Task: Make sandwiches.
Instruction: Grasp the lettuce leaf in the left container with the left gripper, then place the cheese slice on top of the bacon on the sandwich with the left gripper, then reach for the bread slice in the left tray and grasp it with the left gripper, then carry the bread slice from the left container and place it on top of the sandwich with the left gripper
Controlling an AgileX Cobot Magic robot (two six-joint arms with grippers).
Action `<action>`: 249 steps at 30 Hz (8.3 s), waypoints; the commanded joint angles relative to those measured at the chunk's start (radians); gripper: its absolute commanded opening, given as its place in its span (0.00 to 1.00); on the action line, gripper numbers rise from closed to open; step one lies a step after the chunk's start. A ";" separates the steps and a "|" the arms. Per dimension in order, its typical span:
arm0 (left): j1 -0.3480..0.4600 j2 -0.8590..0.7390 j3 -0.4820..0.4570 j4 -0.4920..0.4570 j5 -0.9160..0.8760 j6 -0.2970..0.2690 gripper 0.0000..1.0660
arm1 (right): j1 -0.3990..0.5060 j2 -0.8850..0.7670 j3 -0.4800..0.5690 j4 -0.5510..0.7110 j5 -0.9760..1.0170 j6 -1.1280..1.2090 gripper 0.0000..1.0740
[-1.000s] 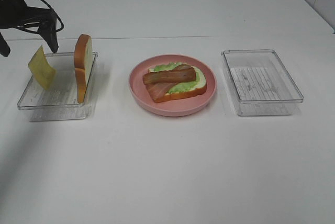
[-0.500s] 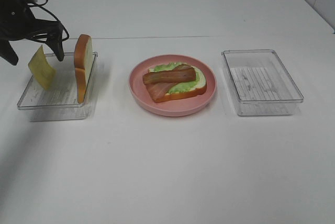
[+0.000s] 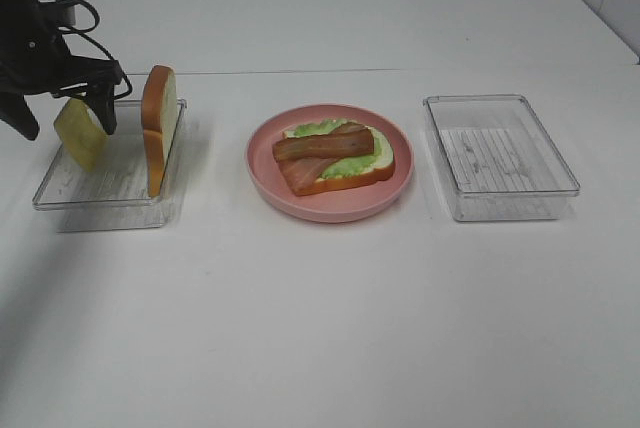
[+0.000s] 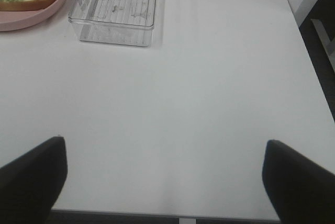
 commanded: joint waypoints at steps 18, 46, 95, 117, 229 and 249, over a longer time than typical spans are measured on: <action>0.001 -0.002 0.004 0.007 -0.024 -0.039 0.00 | -0.005 -0.035 0.002 0.002 -0.003 -0.009 0.92; -0.176 -0.228 -0.171 -0.092 -0.086 -0.034 0.00 | -0.005 -0.035 0.002 0.002 -0.003 -0.009 0.92; -0.422 0.164 -0.173 -0.470 -0.233 0.070 0.00 | -0.005 -0.035 0.002 0.002 -0.003 -0.009 0.92; -0.422 0.143 -0.427 -0.355 -0.038 0.014 0.95 | -0.005 -0.035 0.002 0.002 -0.003 -0.009 0.92; -0.285 -0.234 -0.272 0.013 0.216 -0.129 0.00 | -0.005 -0.035 0.002 0.002 -0.003 -0.009 0.92; -0.341 -0.045 -0.275 -0.646 0.042 0.139 0.00 | -0.005 -0.035 0.002 0.002 -0.003 -0.009 0.92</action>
